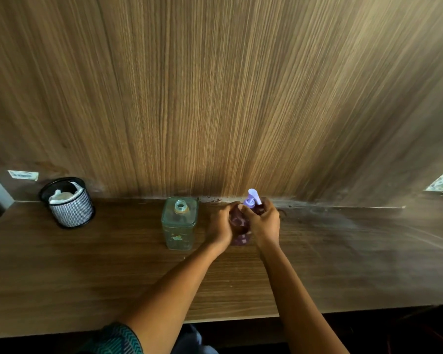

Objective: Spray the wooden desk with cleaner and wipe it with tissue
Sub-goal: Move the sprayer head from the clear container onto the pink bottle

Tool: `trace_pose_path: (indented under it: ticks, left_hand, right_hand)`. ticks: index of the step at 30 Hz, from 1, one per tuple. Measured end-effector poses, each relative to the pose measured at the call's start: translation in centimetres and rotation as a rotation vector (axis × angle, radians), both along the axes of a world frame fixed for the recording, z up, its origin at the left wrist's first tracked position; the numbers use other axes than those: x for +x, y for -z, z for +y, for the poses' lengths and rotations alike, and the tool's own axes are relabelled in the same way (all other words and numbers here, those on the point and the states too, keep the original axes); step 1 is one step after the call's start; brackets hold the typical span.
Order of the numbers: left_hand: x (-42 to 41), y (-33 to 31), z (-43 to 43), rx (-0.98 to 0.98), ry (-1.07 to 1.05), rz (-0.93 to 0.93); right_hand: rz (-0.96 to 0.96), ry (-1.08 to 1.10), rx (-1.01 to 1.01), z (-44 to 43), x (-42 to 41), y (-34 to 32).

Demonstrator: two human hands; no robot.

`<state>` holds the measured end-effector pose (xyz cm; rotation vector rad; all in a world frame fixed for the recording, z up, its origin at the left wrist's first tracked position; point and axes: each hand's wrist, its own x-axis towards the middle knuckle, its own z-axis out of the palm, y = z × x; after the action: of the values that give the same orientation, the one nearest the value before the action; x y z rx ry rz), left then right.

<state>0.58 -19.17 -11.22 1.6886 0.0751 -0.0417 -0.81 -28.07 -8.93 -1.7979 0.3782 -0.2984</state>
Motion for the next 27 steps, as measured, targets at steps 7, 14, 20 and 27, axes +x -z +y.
trace_pose_path:
  ticks: [7,14,20,27]
  left_hand:
    - [-0.5,-0.4,0.3,0.067,0.024,-0.029]
    - [-0.2,0.2,0.1,0.1,0.01,0.001]
    - [-0.1,0.3,0.2,0.118,-0.017,-0.018]
    - [-0.5,-0.1,0.3,0.112,-0.038,-0.021]
  right_hand:
    - [0.031,-0.005,-0.123,0.5,0.1,0.0]
    - [-0.049,-0.166,0.066,-1.4,-0.5,-0.7]
    - [-0.072,-0.081,-0.056,-0.9,0.1,-0.5]
    - [-0.027,-0.119,-0.063,-0.7,0.0,0.0]
